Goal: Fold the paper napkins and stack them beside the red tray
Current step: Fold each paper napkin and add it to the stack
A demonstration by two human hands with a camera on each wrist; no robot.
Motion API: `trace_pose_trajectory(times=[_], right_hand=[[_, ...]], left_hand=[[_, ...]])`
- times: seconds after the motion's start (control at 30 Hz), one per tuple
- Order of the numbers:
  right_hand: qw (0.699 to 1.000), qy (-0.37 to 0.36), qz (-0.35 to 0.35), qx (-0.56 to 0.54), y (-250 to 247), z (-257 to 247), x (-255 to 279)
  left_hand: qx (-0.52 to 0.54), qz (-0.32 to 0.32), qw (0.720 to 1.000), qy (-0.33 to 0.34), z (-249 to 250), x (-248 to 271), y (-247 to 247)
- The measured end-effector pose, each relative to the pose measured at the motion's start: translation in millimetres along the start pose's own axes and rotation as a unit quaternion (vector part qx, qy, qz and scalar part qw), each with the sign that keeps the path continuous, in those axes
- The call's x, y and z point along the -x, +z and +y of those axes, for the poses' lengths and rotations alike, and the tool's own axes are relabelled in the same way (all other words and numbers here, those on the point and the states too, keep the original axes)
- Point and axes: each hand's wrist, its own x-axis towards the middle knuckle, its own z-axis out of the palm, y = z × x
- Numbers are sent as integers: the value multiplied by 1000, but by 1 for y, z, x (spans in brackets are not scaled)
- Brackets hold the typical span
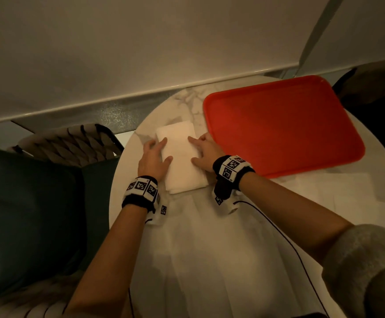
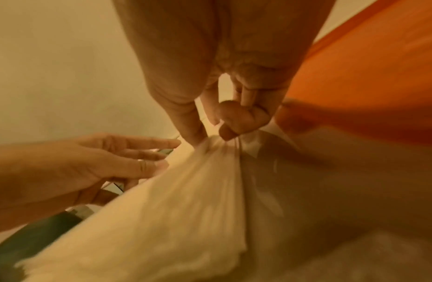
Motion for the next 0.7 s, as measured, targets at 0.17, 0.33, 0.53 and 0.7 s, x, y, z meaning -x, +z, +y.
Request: trace_pose_trajectory(times=[0.17,0.33,0.53,0.7], right_hand=[[993,-36,79,-83,-27,10,50],[989,18,119,-84,-50,49,128],[988,96,110,-46,-51,93,220],[993,107,42,29,-18,123,265]], left_hand=[[-20,39,999,6,20,33,-8],[-93,67,991,72,48,103,16],[-122,-77,977,158,64,193,81],[-200,-149,955,161,57,247,114]])
